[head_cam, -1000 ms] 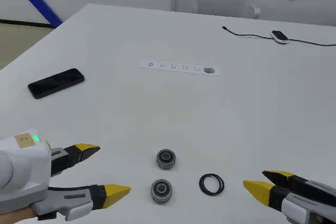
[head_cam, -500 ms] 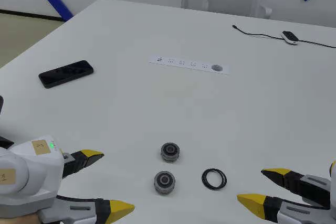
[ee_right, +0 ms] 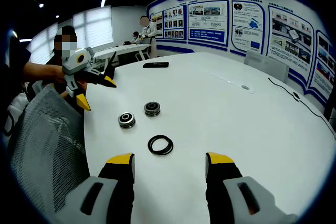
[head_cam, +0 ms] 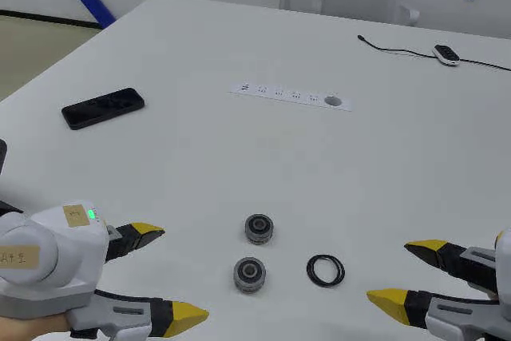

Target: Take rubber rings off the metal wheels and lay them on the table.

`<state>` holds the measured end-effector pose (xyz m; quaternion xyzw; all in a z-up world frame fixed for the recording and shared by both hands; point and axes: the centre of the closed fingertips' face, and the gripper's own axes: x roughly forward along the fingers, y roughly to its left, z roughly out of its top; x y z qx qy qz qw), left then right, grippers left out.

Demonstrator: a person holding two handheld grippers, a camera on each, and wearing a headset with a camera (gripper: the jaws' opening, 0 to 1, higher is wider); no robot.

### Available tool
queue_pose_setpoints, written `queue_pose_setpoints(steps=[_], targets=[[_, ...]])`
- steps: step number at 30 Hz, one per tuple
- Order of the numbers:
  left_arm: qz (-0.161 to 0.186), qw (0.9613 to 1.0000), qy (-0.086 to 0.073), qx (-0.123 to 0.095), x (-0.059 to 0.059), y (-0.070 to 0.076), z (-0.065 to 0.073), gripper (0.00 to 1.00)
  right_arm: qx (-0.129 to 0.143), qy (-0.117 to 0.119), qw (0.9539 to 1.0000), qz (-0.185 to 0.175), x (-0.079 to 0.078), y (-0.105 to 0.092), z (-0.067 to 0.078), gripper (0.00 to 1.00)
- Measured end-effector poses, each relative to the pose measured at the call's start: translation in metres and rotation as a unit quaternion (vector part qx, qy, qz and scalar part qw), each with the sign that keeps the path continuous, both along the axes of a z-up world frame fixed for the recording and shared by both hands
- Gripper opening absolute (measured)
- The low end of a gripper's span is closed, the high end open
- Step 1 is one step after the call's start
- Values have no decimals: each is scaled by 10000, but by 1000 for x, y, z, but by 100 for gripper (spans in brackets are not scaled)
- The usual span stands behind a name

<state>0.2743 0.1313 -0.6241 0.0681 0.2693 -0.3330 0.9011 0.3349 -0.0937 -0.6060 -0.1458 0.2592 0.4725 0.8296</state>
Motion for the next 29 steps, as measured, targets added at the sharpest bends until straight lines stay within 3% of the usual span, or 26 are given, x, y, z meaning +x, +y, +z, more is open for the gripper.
queue_pose_setpoints(steps=[19, 29], targets=[[-6, 10000, -19, 82, 0, 0, 5, 79, 57, -67, 9999, -61, 8, 1, 6, 56], [-41, 10000, 16, 70, 0, 4, 2, 79, 43, -103, 9999, -100, 12, 3, 8, 58]])
